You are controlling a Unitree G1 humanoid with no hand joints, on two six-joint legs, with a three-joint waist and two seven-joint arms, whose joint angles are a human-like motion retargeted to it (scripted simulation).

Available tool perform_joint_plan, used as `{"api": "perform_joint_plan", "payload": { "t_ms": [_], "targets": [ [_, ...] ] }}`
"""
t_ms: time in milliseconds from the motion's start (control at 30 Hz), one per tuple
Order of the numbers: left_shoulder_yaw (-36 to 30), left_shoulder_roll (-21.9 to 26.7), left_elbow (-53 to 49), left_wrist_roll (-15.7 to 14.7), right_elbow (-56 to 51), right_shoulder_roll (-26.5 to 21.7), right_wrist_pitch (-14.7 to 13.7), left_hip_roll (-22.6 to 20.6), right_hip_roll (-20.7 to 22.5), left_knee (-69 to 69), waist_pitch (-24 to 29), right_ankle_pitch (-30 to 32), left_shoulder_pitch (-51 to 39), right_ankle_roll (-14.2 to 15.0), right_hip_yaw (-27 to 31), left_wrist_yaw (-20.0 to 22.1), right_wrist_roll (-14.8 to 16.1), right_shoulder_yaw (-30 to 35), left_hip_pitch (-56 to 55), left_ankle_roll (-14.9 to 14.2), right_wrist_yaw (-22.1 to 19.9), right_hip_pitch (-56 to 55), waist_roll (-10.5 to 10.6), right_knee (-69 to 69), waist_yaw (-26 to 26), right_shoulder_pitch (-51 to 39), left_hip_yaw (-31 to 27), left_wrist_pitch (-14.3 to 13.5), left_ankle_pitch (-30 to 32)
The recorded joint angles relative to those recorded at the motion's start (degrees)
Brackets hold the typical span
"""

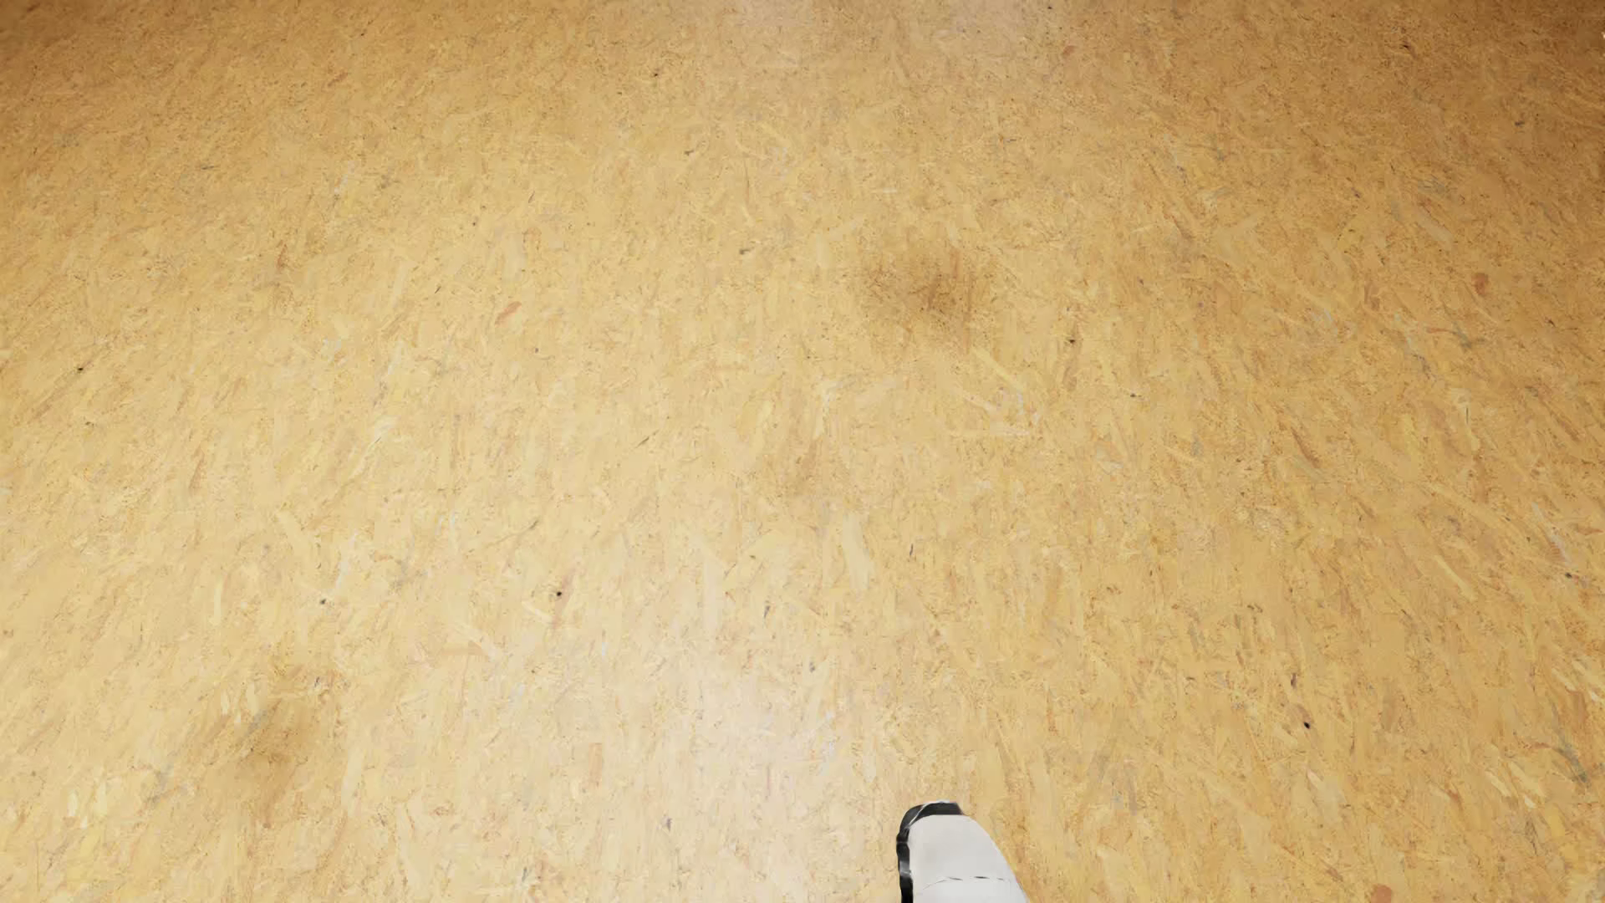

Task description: Walk towards the plant

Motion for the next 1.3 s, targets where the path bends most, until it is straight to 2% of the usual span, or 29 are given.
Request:
{"api": "perform_joint_plan", "payload": {
  "t_ms": [100,167,200,233,300,333,367,433,500,567,633,667,700,733,767,800,833,867,900,933,967,1000,1067,1100,1133,1200,1300],
  "targets": [
    [0.43,-1.05,-1.44,0.0,6.48,-0.16,0.0,1.63,-0.32,-0.51,-0.59,-0.56,-2.36,0.0,0.0,0.0,0.0,3.33,3.05,0.0,0.0,-0.44,0.85,-5.04,-1.74,1.04,0.0,0.0,0.35],
    [1.29,-1.37,-4.1,0.0,8.83,-0.17,0.0,3.04,-0.8,-0.64,-1.42,0.45,-1.63,0.0,0.0,0.0,0.0,3.92,4.6,0.0,0.0,-1.96,1.18,-0.65,-2.76,2.05,0.0,0.0,5.2],
    [3.29,-1.96,-5.4,0.0,9.69,-0.15,0.0,3.77,-0.27,-0.11,-1.52,0.67,-0.11,0.0,0.0,0.0,0.0,4.06,5.26,0.0,0.0,-2.69,1.88,2.99,-1.89,2.35,0.0,0.0,10.77],
    [5.53,-2.72,-6.07,0.0,9.96,-0.37,0.0,4.49,0.3,2.76,-1.85,0.36,1.95,0.0,0.0,0.0,0.0,4.13,4.1,0.0,0.0,-2.49,2.76,5.71,-0.97,2.24,0.0,0.0,19.06],
    [5.94,-3.12,-5.17,0.0,8.97,-0.77,0.0,6.13,1.29,16.9,-3.1,-3.35,5.06,0.0,0.0,0.0,0.0,1.41,-3.73,0.0,0.0,1.62,3.86,7.87,1.4,1.73,0.0,0.0,35.83],
    [6.09,-2.23,-8.37,0.0,5.59,-1.99,0.0,6.64,3.94,27.17,-1.35,-4.75,7.77,0.0,0.0,0.0,0.0,3.25,-7.22,0.0,0.0,6.49,4.7,6.54,3.5,1.05,0.0,0.0,41.24],
    [5.53,-1.94,-8.95,0.0,3.59,-2.77,0.0,5.98,4.49,36.73,-0.85,-6.1,9.07,0.0,0.0,0.0,0.0,1.87,-11.79,0.0,0.0,10.25,4.85,5.84,5.13,-0.11,0.0,0.0,42.29],
    [3.71,-1.54,-8.22,0.0,-0.29,-4.2,0.0,3.95,5.83,47.63,-0.38,-7.5,10.54,0.0,0.0,0.0,0.0,-1.5,-20.34,0.0,0.0,16.98,4.55,2.46,9.9,-3.33,0.0,0.0,37.63],
    [2.35,-1.15,-7.71,0.0,-4.81,-5.12,0.0,2.05,5.69,45.65,-0.32,-8.58,12.15,0.0,0.0,0.0,0.0,-5.45,-28.01,0.0,0.0,23.06,3.99,0.23,13.98,-6.59,0.0,0.0,34.81],
    [0.68,-0.89,-7.44,0.0,-8.89,-5.79,0.0,1.3,5.58,32.63,0.18,-10.37,13.27,0.0,0.0,0.0,0.0,-7.85,-32.97,0.0,0.0,29.52,3.55,-1.88,16.81,-10.11,0.0,0.0,37.0],
    [-0.67,-1.51,-6.19,0.0,-10.9,-5.96,0.0,1.39,5.51,13.5,0.15,-13.1,13.68,0.0,0.0,0.0,0.0,-8.91,-34.48,0.0,0.0,35.36,3.51,-3.48,17.74,-13.96,0.0,0.0,38.49],
    [-1.25,-2.0,-5.46,0.0,-11.43,-5.66,0.0,1.81,5.93,4.69,-0.08,-14.68,13.59,0.0,0.0,0.0,0.0,-9.23,-34.34,0.0,0.0,38.0,3.82,-4.01,17.64,-15.6,0.0,0.0,33.11],
    [-2.1,-2.38,-5.11,0.0,-12.11,-5.39,0.0,2.11,6.38,0.7,0.02,-16.24,13.31,0.0,0.0,0.0,0.0,-9.2,-33.19,0.0,0.0,41.14,4.17,-4.63,17.4,-16.82,0.0,0.0,22.15],
    [-2.98,-2.47,-5.22,0.0,-12.85,-4.92,0.0,2.04,6.52,-4.56,0.08,-17.51,12.89,0.0,0.0,0.0,0.0,-8.99,-32.33,0.0,0.0,43.57,4.13,-5.03,17.52,-17.56,0.0,0.0,16.57],
    [-3.72,-2.39,-5.45,0.0,-13.77,-4.31,0.0,2.44,6.66,-10.51,0.07,-17.95,12.27,0.0,0.0,0.0,0.0,-8.73,-32.37,0.0,0.0,45.34,4.17,-4.96,17.78,-17.68,0.0,0.0,16.74],
    [-3.65,-2.32,-5.76,0.0,-14.76,-3.83,0.0,2.14,5.4,-1.1,-0.07,-17.2,11.45,0.0,0.0,0.0,0.0,-8.36,-33.28,0.0,0.0,46.02,3.47,-3.76,18.18,-17.14,0.0,0.0,15.72],
    [-4.28,-2.09,-5.67,0.0,-15.56,-3.51,0.0,1.54,4.31,-1.69,-0.75,-14.82,10.49,0.0,0.0,0.0,0.0,-7.67,-34.22,0.0,0.0,45.72,2.75,-2.34,18.62,-15.87,0.0,0.0,20.75],
    [-4.37,-1.97,-5.27,0.0,-15.66,-3.11,0.0,0.87,3.27,-1.31,-1.2,-10.53,9.42,0.0,0.0,0.0,0.0,-6.7,-34.65,0.0,0.0,45.7,2.07,-0.4,18.5,-13.85,0.0,0.0,30.45],
    [-5.64,-1.78,-3.98,0.0,-15.05,-2.5,0.0,-1.14,1.68,0.76,-0.93,-4.32,7.79,0.0,0.0,0.0,0.0,-5.38,-34.72,0.0,0.0,44.94,0.69,4.0,17.31,-11.33,0.0,0.0,38.04],
    [-3.99,-2.04,-0.71,0.0,-10.83,-1.58,0.0,-0.61,1.01,3.48,-2.37,2.26,5.09,0.0,0.0,0.0,0.0,-3.12,-35.71,0.0,0.0,39.66,0.06,11.27,16.09,-10.65,0.0,0.0,38.78],
    [-4.1,-1.69,0.5,0.0,-7.72,-1.42,0.0,-2.14,-0.98,4.64,-2.37,7.03,2.62,0.0,0.0,0.0,0.0,-0.21,-33.94,0.0,0.0,33.58,-1.09,21.78,15.18,-9.16,0.0,0.0,36.36],
    [-3.5,-1.25,0.7,0.0,-4.3,-1.32,0.0,-3.42,-1.85,4.66,-2.18,7.62,0.44,0.0,0.0,0.0,0.0,3.56,-30.84,0.0,0.0,27.91,-1.82,31.65,13.66,-8.31,0.0,0.0,33.4],
    [-1.03,-0.03,0.01,0.0,1.38,-1.02,0.0,-4.67,-1.82,3.31,-1.39,-5.08,-3.42,0.0,0.0,0.0,0.0,7.49,-23.67,0.0,0.0,18.69,-1.7,46.26,9.21,-6.92,0.0,0.0,27.44],
    [0.51,0.33,-0.13,0.0,3.24,-0.99,0.0,-4.71,-1.1,2.0,-1.4,-8.34,-5.23,0.0,0.0,0.0,0.0,7.48,-19.75,0.0,0.0,14.36,-1.25,48.36,6.8,-5.41,0.0,0.0,23.45],
    [2.0,0.83,-0.59,0.0,4.55,-1.16,0.0,-4.74,-0.61,0.37,-1.31,-8.63,-6.84,0.0,0.0,0.0,0.0,6.96,-15.29,0.0,0.0,11.03,-0.81,47.18,4.05,-3.74,0.0,0.0,19.1],
    [4.8,2.31,-3.12,0.0,4.75,-1.77,0.0,-3.58,0.43,-1.28,-1.4,-5.39,-9.43,0.0,0.0,0.0,0.0,5.28,-8.08,0.0,0.0,5.62,0.24,37.04,-0.68,-0.45,0.0,0.0,10.88],
    [8.08,4.02,-7.87,0.0,3.97,-2.29,0.0,-2.73,0.9,-1.74,-2.33,0.75,-12.96,0.0,0.0,0.0,0.0,5.67,-1.33,0.0,0.0,1.89,0.73,8.96,-3.96,2.23,0.0,0.0,2.98]
  ]
}}
